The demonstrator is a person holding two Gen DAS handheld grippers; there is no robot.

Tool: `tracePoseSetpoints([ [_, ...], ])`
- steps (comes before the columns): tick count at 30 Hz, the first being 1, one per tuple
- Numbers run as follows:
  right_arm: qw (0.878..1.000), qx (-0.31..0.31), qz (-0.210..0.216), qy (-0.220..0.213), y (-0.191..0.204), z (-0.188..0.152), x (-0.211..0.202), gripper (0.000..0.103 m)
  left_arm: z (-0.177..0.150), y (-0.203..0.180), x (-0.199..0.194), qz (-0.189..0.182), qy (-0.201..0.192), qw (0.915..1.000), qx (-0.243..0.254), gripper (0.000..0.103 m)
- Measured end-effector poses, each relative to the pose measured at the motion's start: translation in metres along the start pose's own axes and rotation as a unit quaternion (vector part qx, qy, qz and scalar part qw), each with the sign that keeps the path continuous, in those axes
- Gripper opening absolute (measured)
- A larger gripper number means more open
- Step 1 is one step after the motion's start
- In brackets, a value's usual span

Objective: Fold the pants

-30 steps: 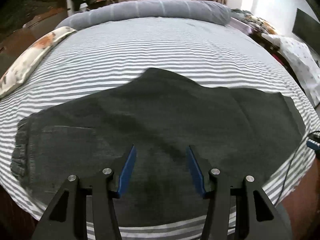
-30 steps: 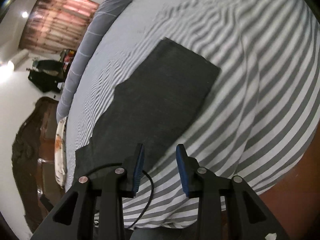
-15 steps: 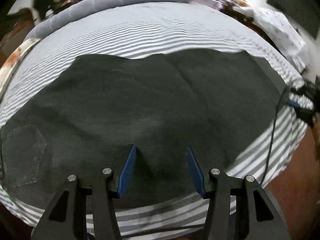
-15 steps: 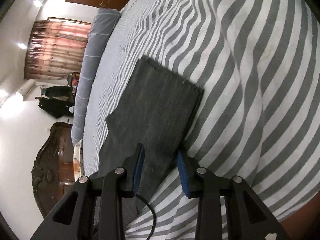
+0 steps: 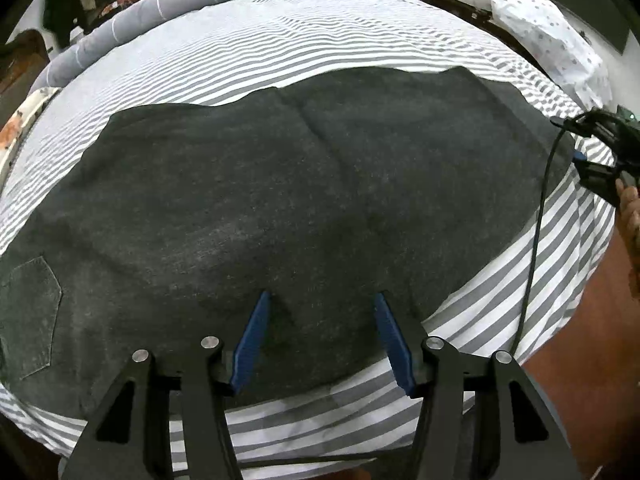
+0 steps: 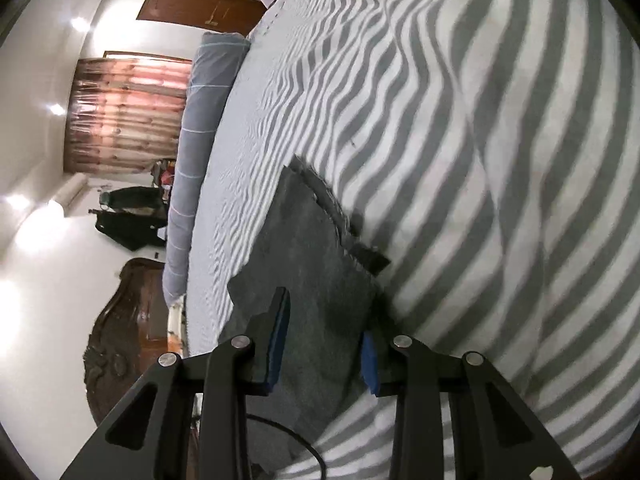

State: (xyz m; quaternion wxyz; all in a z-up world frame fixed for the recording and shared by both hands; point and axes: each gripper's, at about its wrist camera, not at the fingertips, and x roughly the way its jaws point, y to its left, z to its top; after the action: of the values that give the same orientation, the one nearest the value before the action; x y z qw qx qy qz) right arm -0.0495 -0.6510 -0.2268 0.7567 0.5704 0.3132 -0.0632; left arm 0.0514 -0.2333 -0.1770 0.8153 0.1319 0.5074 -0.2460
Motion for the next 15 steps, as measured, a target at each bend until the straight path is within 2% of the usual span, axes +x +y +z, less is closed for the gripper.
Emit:
tracePoseSetpoints([
  [1,1.0,-0.007,-0.005,0.006,0.005,0.003,0.003,0.01,0.002,0.001,-0.001,-0.001,0.0,1.0,-0.003,0.056],
  [4,0.999,-0.03,-0.017,0.014,0.023,0.004,0.008,0.008,0.006,0.002,-0.006,-0.002,-0.007,0.9999,-0.008,0.056],
  [9,0.993,-0.113,-0.025,0.02,0.061,-0.007,0.009,0.008,0.013,0.002,-0.012,0.001,-0.018,0.9998,-0.008,0.056],
  [12,0.981,-0.187,-0.038,0.026,0.083,-0.02,0.014,0.008,0.015,0.003,-0.009,-0.001,-0.015,0.9997,-0.017,0.056],
  [15,0.976,-0.212,-0.039,0.042,0.087,-0.033,0.021,0.008,0.016,0.003,-0.003,-0.001,-0.012,0.9997,-0.022,0.056],
])
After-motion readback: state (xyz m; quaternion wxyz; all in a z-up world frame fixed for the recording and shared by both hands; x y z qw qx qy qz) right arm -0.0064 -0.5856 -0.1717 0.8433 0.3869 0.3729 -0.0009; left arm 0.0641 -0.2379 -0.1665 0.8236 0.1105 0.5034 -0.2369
